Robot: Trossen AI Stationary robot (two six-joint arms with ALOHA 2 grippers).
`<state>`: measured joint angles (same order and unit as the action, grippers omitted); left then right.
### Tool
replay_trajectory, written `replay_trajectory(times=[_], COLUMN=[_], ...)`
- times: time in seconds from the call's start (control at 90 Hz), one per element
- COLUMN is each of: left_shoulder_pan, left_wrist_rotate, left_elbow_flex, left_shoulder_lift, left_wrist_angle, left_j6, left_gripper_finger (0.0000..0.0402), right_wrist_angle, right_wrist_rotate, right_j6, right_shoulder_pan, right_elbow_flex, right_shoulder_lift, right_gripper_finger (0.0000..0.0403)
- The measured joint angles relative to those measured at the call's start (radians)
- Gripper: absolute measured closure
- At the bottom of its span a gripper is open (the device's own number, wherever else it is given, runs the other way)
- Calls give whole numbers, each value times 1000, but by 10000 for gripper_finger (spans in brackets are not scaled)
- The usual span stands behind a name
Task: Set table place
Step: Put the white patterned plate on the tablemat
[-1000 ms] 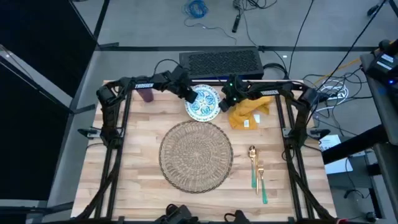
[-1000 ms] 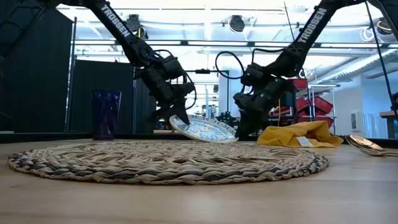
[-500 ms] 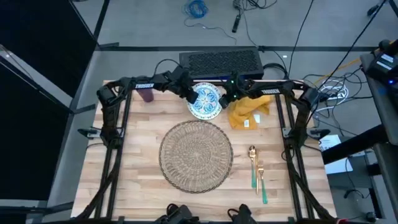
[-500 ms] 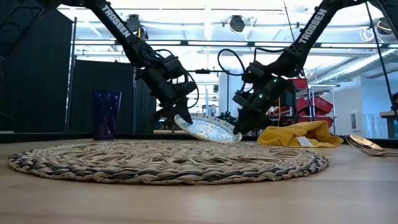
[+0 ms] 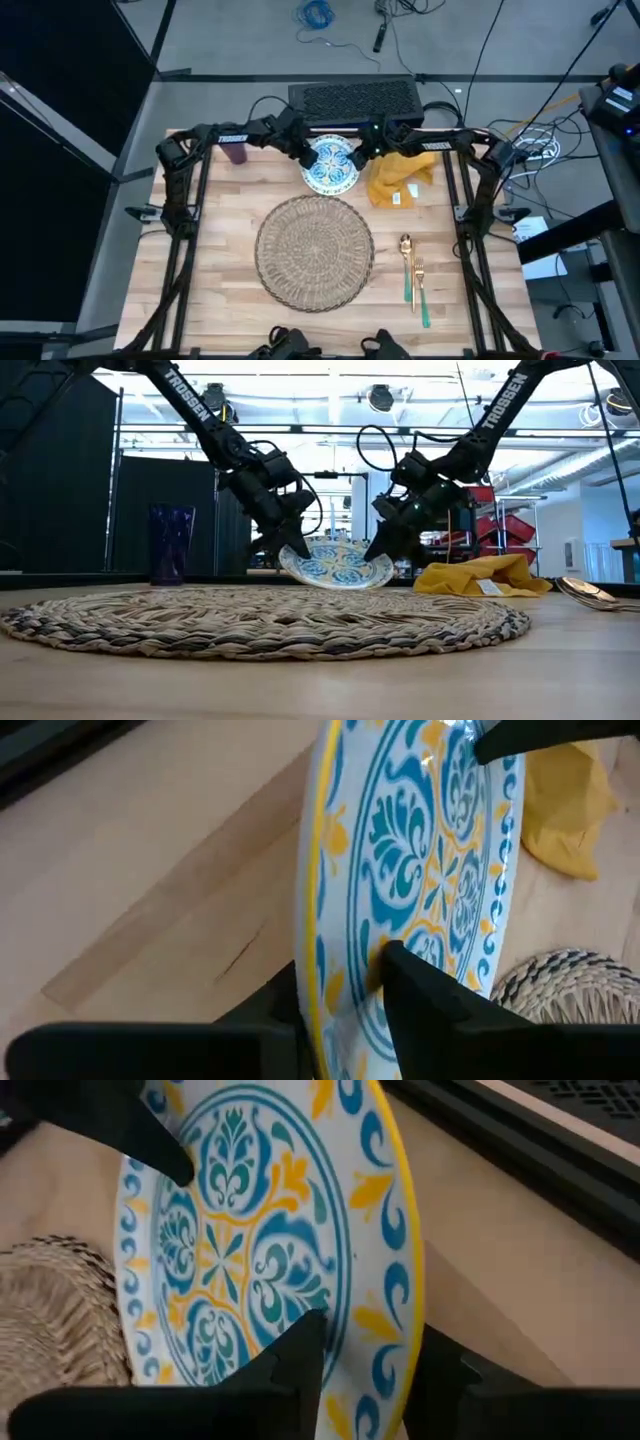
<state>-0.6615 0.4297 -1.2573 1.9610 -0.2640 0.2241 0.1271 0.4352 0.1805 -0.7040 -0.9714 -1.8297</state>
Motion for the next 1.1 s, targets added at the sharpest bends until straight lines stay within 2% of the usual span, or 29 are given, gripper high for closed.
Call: replay_trajectory(times=[0.1,0.322,0.578,0.767,1.1], left_shoulder_pan=[-2,-7,-7,4,91], left_wrist_rotate=[8,59,81,86,84], left_elbow_flex=[1,-5,-62,-103,-141], left_shoulder_lift=[0,0,-36,-84,-162], left_wrist_angle=[-4,-18,-92,-144,-327], left_j6=[7,44,31,48,65], left_gripper_finger=[324,324,325,325,326], right_wrist_angle=[1,3,-54,-140,-280], right_wrist_rotate=[34,78,72,53,79], right_j6=[20,55,37,53,141], right_shoulder_pan=[0,-1,2,24,126], right_elbow_flex=[-1,-2,-1,-1,-1], right_shoulder_lift=[3,13,126,210,268], right_gripper_finger=[370,374,401,402,402])
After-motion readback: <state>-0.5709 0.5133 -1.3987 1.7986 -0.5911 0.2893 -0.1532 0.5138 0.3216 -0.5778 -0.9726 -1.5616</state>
